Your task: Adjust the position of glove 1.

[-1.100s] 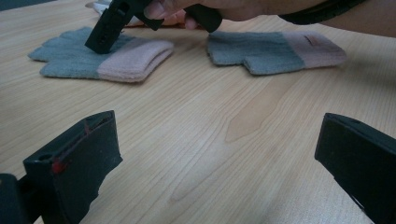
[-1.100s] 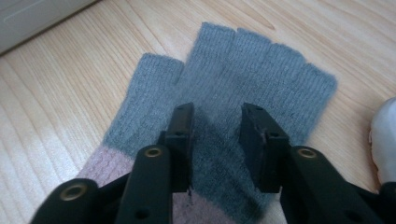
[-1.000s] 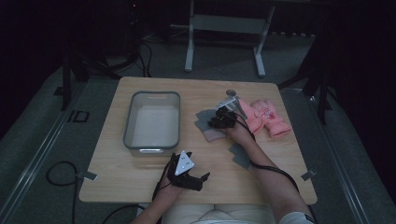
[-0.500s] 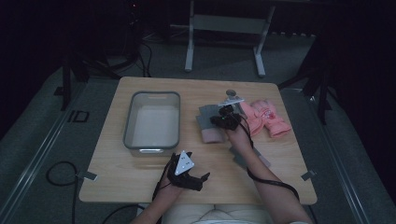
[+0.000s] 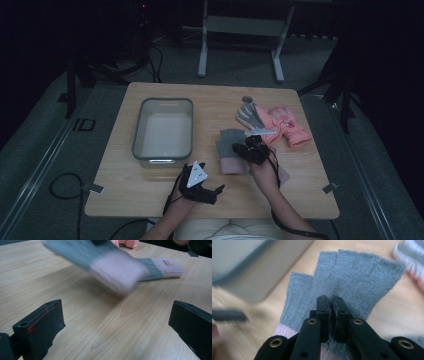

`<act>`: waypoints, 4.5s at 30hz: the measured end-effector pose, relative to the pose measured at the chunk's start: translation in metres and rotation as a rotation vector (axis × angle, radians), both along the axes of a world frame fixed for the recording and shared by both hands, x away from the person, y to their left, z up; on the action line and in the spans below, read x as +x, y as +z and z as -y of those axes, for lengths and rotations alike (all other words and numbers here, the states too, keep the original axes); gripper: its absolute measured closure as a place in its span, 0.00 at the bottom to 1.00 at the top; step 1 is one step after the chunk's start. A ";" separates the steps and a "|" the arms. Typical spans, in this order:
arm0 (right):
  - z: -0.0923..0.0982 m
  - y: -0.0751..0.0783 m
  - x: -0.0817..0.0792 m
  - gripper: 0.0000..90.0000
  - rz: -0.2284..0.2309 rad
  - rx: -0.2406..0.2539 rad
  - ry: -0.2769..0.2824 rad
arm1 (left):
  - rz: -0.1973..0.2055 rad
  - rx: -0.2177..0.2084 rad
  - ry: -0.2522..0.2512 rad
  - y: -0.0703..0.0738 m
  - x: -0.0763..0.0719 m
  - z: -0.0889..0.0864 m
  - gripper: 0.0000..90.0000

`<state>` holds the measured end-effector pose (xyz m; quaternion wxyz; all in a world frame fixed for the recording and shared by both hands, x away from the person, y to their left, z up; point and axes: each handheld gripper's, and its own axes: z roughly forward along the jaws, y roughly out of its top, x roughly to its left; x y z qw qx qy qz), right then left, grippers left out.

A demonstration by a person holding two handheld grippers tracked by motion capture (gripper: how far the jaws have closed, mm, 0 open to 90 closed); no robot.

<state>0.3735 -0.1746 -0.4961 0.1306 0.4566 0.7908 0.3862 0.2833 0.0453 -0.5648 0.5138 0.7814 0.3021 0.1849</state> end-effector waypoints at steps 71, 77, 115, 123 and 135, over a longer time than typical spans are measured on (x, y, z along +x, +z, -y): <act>0.123 -0.047 0.005 0.90 -0.038 -0.164 0.223 | 0.002 0.005 0.009 0.000 0.000 0.001 0.00; 0.121 -0.039 -0.004 0.95 -0.055 -0.120 0.096 | 0.004 0.004 0.011 0.000 -0.001 0.000 0.00; 0.100 -0.041 -0.049 0.92 -0.039 -0.006 -0.398 | 0.011 0.012 0.015 0.000 -0.002 0.001 0.00; 0.096 -0.053 -0.048 0.86 -0.026 -0.059 -0.410 | 0.012 0.013 0.013 0.000 -0.002 0.001 0.00; 0.125 -0.022 -0.038 0.75 0.031 -0.056 -0.135 | 0.008 0.013 0.010 0.000 -0.001 0.001 0.00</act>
